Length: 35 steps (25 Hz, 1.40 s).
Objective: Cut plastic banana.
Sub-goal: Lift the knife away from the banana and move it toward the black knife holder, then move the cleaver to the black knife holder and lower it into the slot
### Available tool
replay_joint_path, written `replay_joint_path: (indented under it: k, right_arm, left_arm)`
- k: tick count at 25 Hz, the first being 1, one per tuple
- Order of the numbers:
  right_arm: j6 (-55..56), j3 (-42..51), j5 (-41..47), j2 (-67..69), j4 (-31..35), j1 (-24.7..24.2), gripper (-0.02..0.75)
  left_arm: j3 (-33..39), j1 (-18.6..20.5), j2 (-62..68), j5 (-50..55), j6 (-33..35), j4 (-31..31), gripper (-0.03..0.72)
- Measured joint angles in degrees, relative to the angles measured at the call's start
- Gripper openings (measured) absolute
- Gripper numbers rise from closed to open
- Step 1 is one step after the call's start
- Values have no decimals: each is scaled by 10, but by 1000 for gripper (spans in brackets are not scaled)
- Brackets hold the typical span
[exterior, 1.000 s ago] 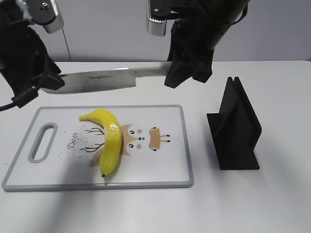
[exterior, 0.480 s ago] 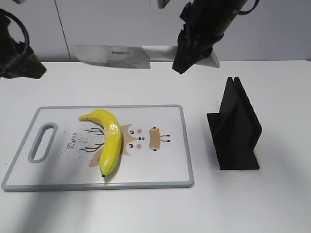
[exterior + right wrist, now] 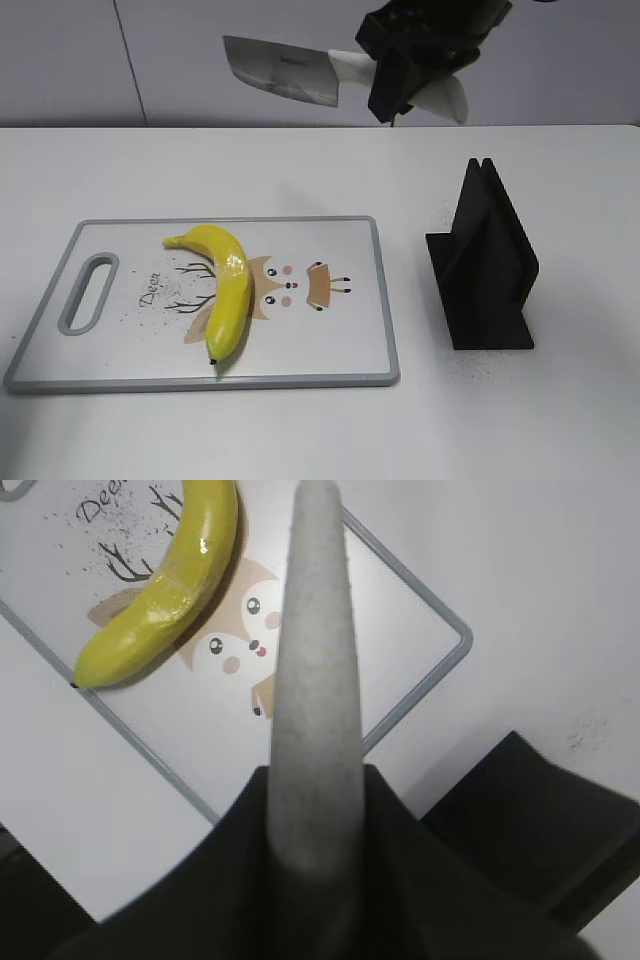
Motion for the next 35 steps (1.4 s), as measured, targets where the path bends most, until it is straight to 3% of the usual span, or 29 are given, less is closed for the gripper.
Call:
replay_joint_path:
  k: [5,10,14,18,25,31,35]
  right_arm:
    - [113,134,-63,-105,3,0,160]
    - [252,284,-169,-224,-78,0,160]
    - [360,356,-195,-281,-147,-8,160]
    - [405,389,-207,-298,-158,-11,160]
    - [458,434,-228,-298,-197,-11,160]
    - [473,473,-261,-297,-223,-13,160]
    - [474,477,-281,-280,-223,-13,160]
  left_arm:
    - [90,2,-94,7,-1,-24,623]
    - [202,2,-270,-34,-1,-24,596]
    - [266,2,-426,-51,-1,-22,593]
    - [309,2,-583,-51,-1,-20,593]
    - [329,2,-790,-52,-1,-19,591]
    - [329,-1,-807,-51,-1,-21,591]
    - [329,-26,-807,-51,0,-21,591]
